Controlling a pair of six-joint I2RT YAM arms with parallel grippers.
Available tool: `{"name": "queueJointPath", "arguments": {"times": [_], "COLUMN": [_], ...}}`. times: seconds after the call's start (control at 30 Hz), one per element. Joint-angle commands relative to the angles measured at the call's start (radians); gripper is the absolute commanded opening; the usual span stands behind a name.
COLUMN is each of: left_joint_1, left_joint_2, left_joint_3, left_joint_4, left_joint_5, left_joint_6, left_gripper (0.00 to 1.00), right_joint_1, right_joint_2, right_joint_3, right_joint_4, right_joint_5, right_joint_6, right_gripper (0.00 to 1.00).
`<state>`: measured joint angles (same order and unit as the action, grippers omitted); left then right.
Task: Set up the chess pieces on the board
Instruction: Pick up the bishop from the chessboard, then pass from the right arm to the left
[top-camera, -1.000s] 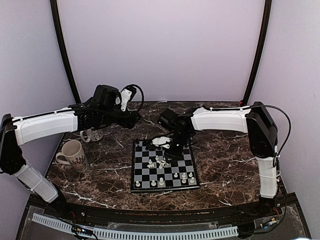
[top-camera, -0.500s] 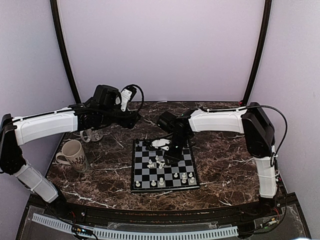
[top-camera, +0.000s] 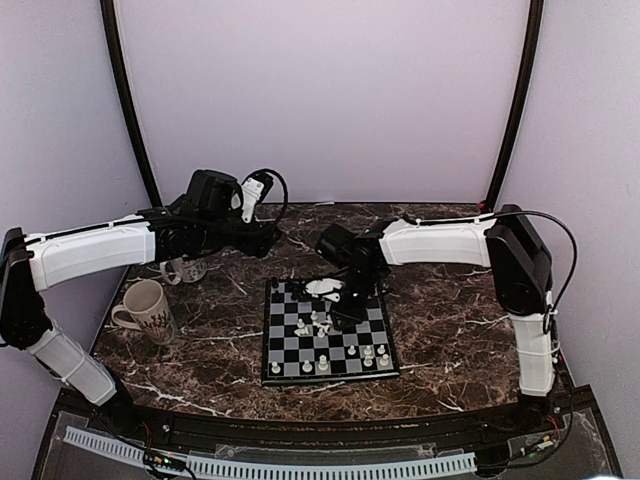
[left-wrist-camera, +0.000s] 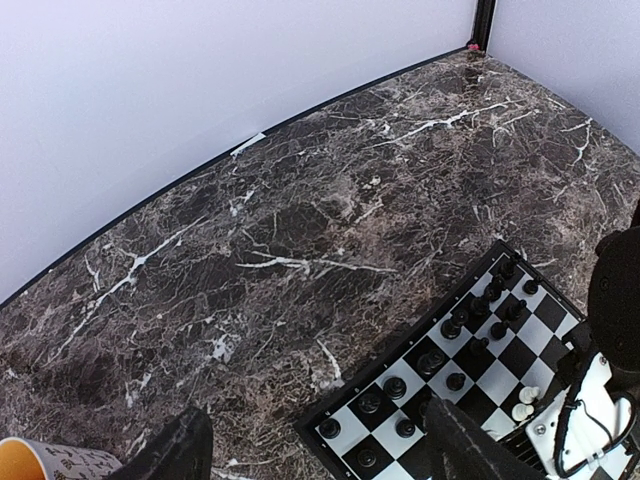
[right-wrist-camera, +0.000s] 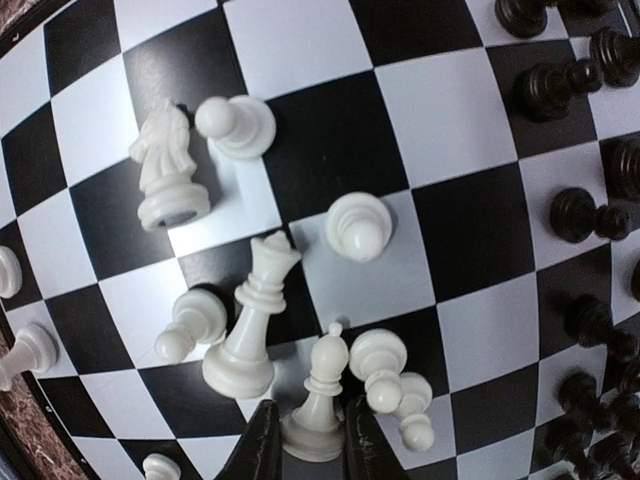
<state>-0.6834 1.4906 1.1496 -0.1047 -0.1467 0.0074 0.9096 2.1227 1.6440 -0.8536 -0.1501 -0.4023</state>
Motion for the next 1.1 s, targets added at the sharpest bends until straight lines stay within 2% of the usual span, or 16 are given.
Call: {"name": "queueJointPath", "arguments": {"times": [0.0,0.23,0.33,0.47,0.57,0.7,0.87,1.07], "left_joint_1": [0.003,0.005,0.005,0.005,0.003,-0.005,-0.056,-0.123], "left_joint_2": [-0.002,0.013,0.033,0.035,0.005,-0.022,0.052,0.181], "left_joint_3": [0.021,0.030,0.069,0.097,-0.001,-0.169,-0.221,-0.205], "left_joint_4": [-0.004,-0.010,-0.050,-0.043,0.086,0.401,0.533,0.692], "left_joint_5": [0.003,0.021,0.104,0.301,0.496,0.682,0.704,0.734], "left_joint_6": [0.000,-0.046,-0.120,-0.266,-0.404,-0.608,-0.741,-0.858], "left_gripper": [0.75,0.75,0.70,0.64,0.61,0.60,0.53,0.48], "right_joint_1": [0.003,-0.001,-0.018,-0.063,-0.090,-0.120,-0.144,-0.146], "right_joint_2": [-0.099,-0.256,-0.330,-0.437,-0.507,-0.547,-0.555,-0.567], "right_joint_3": [-0.057,-0.157,-0.211,-0.285,-0.353,-0.426,-0.467,-0.478], "right_joint_4": [0.002,0.062,0.107,0.184,0.275,0.363,0.419,0.424], "right_joint_5": [-0.009,-0.076,-0.111,-0.174,-0.200,-0.228,-0.300,-0.322], "right_joint_6": [-0.001,-0.027,-0.044,-0.047,-0.041,-0.036,-0.017,-0.018], "right_gripper": [0.17,0.16,0.16,0.16,0.16,0.16,0.17,0.17]}}
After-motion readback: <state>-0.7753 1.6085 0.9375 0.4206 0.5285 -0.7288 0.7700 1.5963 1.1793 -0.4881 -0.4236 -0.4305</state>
